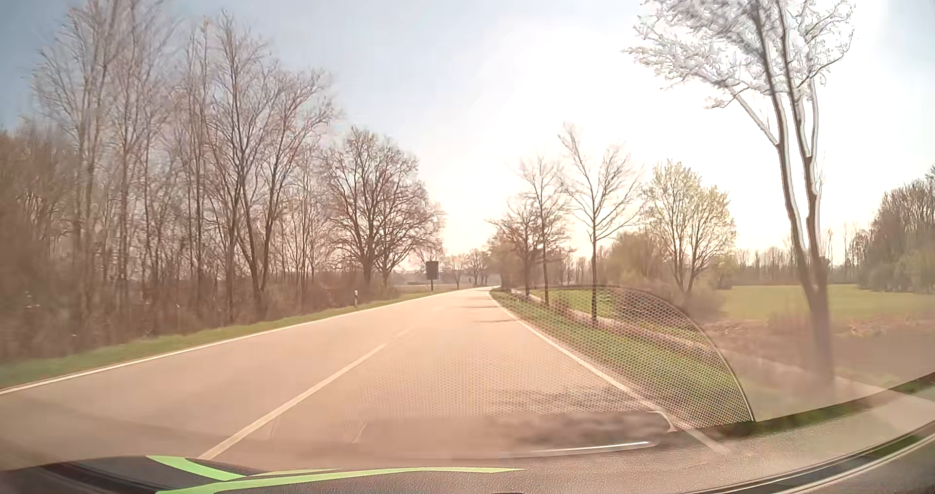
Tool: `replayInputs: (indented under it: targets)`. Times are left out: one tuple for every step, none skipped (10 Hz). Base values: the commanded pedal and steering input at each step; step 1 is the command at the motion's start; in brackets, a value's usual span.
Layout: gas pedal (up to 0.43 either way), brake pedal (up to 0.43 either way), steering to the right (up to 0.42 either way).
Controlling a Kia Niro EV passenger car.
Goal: Follow the waypoints while adhering to traffic rules and regulations
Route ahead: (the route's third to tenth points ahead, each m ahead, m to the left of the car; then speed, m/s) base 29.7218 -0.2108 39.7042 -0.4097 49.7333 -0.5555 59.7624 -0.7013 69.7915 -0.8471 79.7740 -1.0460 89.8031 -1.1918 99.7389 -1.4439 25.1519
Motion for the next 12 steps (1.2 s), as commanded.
replayInputs:
  targets:
    - [0.209, 0.000, 0.002]
    - [0.209, 0.000, 0.001]
    - [0.209, 0.000, 0.001]
    - [0.209, 0.000, 0.001]
    - [0.209, 0.000, 0.001]
    - [0.209, 0.000, 0.001]
    - [0.209, 0.000, 0.001]
    - [0.209, 0.000, 0.001]
    - [0.209, 0.000, 0.001]
    - [0.209, 0.000, 0.001]
    - [0.209, 0.000, 0.001]
    - [0.209, 0.000, 0.001]
